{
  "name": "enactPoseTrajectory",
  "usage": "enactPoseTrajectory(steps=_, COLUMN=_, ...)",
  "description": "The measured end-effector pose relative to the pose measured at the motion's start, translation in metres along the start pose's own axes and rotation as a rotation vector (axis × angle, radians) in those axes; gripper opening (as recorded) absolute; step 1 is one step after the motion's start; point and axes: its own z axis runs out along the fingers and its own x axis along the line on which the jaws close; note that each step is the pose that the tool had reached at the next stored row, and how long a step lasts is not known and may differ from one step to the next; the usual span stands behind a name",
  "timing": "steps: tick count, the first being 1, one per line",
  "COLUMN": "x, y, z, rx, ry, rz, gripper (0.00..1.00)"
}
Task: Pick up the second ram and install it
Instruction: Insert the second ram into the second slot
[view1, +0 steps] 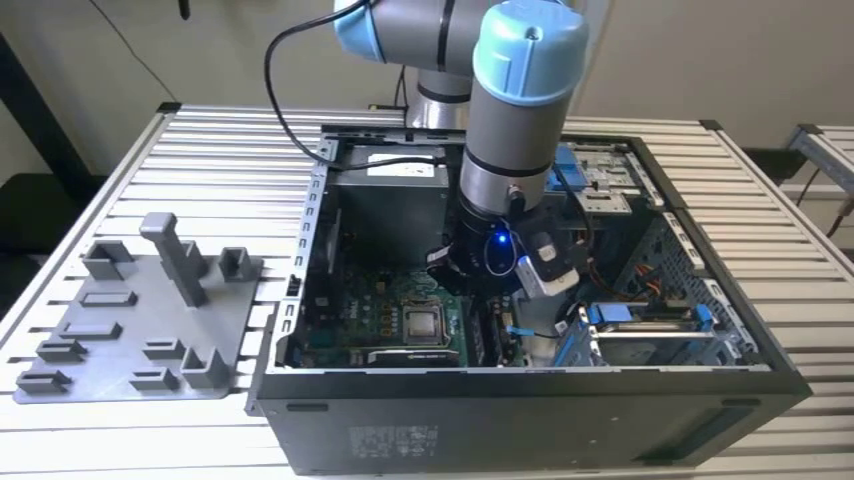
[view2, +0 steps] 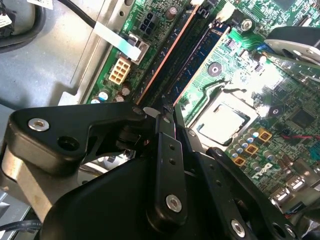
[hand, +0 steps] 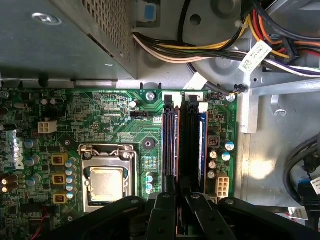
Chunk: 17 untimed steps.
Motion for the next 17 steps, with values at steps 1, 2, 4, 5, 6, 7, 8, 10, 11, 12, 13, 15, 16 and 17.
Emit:
enactPoseTrajectory(steps=1, x=0.0000, y=0.0000, z=0.0000, rx=0.0000, ry=0.0000, rz=0.000, gripper=0.14)
enactPoseTrajectory(steps=2, x=0.0000, y=0.0000, z=0.0001, rx=-0.0001, ry=0.0000, rz=0.000, gripper=0.14)
enactPoseTrajectory(steps=4, x=0.0000, y=0.0000, z=0.0002, rx=0.0000, ry=0.0001, rz=0.000, gripper=0.14)
enactPoseTrajectory(steps=5, x=0.0000, y=0.0001, z=0.0003, rx=-0.0005, ry=0.0000, rz=0.000, gripper=0.14)
enactPoseTrajectory(steps=6, x=0.0000, y=0.0001, z=0.0004, rx=-0.0005, ry=0.0000, rz=0.000, gripper=0.15)
enactPoseTrajectory(steps=7, x=0.0000, y=0.0001, z=0.0004, rx=-0.0003, ry=0.0001, rz=0.000, gripper=0.21)
enactPoseTrajectory(steps=8, x=0.0000, y=0.0001, z=0.0004, rx=-0.0002, ry=0.0000, rz=0.000, gripper=0.21)
enactPoseTrajectory(steps=10, x=0.0000, y=0.0000, z=0.0004, rx=-0.0001, ry=0.0000, rz=0.000, gripper=0.28)
enactPoseTrajectory(steps=11, x=0.0000, y=0.0000, z=0.0003, rx=0.0000, ry=0.0000, rz=0.000, gripper=0.28)
enactPoseTrajectory(steps=12, x=0.0000, y=-0.0001, z=-0.0009, rx=0.0000, ry=0.0001, rz=0.000, gripper=0.28)
enactPoseTrajectory(steps=13, x=0.0000, y=-0.0001, z=-0.0033, rx=-0.0001, ry=0.0000, rz=0.000, gripper=0.28)
enactPoseTrajectory(steps=15, x=-0.0001, y=-0.0004, z=-0.0118, rx=-0.0002, ry=0.0001, rz=0.000, gripper=0.28)
enactPoseTrajectory(steps=16, x=-0.0002, y=-0.0006, z=-0.0167, rx=-0.0002, ry=0.0001, rz=0.001, gripper=0.28)
enactPoseTrajectory(steps=17, x=-0.0003, y=-0.0007, z=-0.0212, rx=-0.0001, ry=0.0001, rz=0.001, gripper=0.28)
